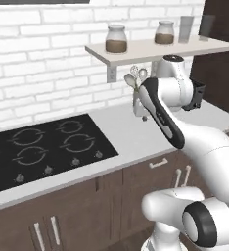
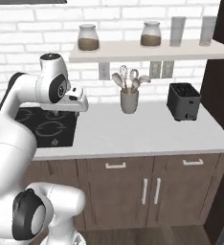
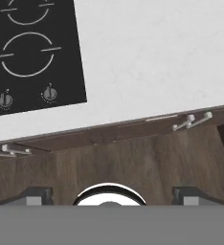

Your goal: Take a straw from the drawer in front and place it inside the glass cup on the dining counter.

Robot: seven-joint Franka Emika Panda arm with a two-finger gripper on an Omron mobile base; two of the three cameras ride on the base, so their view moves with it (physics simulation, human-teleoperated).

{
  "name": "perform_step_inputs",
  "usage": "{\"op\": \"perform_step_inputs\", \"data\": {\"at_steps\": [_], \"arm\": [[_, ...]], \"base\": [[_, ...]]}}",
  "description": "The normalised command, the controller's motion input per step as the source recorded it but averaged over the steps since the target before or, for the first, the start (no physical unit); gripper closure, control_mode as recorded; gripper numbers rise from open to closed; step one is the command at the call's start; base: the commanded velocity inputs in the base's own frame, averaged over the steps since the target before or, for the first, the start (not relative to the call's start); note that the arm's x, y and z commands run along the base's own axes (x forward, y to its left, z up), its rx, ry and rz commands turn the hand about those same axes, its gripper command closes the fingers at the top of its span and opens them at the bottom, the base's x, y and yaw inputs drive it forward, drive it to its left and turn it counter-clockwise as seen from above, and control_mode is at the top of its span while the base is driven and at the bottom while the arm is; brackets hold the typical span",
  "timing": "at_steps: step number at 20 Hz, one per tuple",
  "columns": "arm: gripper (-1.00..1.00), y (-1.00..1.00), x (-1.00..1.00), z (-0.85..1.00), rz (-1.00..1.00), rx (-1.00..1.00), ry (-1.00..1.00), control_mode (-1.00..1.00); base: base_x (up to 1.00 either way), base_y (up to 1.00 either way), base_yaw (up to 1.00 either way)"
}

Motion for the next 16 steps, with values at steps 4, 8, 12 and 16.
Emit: {"op": "perform_step_inputs", "data": {"at_steps": [4, 8, 12, 16], "arm": [[-1.00, 0.00, 0.00, 0.00, 0.00, 0.00, 0.00, 1.00], [-1.00, 0.00, 0.00, 0.00, 0.00, 0.00, 0.00, 1.00], [-1.00, 0.00, 0.00, 0.00, 0.00, 0.00, 0.00, 1.00], [-1.00, 0.00, 0.00, 0.00, 0.00, 0.00, 0.00, 1.00]], "base": [[0.14, 0.41, -0.61], [0.20, 0.37, -0.62], [0.03, 0.78, -0.55], [0.02, 0.91, -0.46]]}}
